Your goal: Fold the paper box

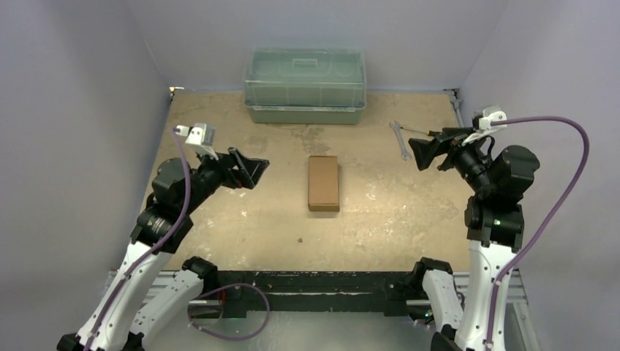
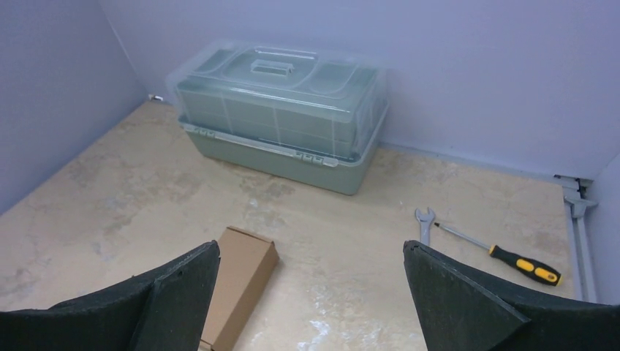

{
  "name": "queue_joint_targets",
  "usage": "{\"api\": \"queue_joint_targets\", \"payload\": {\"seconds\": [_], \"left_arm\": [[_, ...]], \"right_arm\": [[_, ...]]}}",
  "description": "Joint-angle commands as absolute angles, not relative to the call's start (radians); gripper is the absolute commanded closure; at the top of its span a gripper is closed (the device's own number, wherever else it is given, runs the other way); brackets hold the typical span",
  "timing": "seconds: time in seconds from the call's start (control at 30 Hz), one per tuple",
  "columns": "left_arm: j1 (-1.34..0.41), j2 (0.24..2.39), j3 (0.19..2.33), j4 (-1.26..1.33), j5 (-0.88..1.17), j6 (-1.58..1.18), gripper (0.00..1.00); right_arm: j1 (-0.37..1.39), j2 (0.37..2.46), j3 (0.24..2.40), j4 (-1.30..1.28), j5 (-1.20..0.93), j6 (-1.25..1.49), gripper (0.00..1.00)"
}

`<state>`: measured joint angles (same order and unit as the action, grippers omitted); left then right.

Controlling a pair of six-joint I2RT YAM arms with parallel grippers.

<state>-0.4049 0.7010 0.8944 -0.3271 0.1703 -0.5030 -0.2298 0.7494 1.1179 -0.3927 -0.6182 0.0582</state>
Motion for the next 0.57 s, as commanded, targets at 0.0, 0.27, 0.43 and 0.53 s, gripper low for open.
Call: {"api": "queue_joint_targets", "payload": {"seconds": [0.0,0.27,0.43,0.53], "left_arm": [[-0.400,0.621,0.935,-0.421,0.101,-0.511,0.01],[-0.399,0.569,0.948,-0.479,0.076,-0.507,0.01],[-0.400,0.545,0.942,-0.464,0.055,-0.510,0.01],[-0.400,0.553,0.927,-0.434,0.077,-0.522,0.01]], "right_arm": [[-0.233,0.709,1.165,-0.464,-0.568,0.160,0.01],[-0.233,0.652,1.137,-0.464,-0.590,0.182,0.01],[-0.234,0.651,1.140,-0.475,-0.604,0.151,0.01],[-0.234,0.637,1.111,-0.455,-0.605,0.108,0.01]]}}
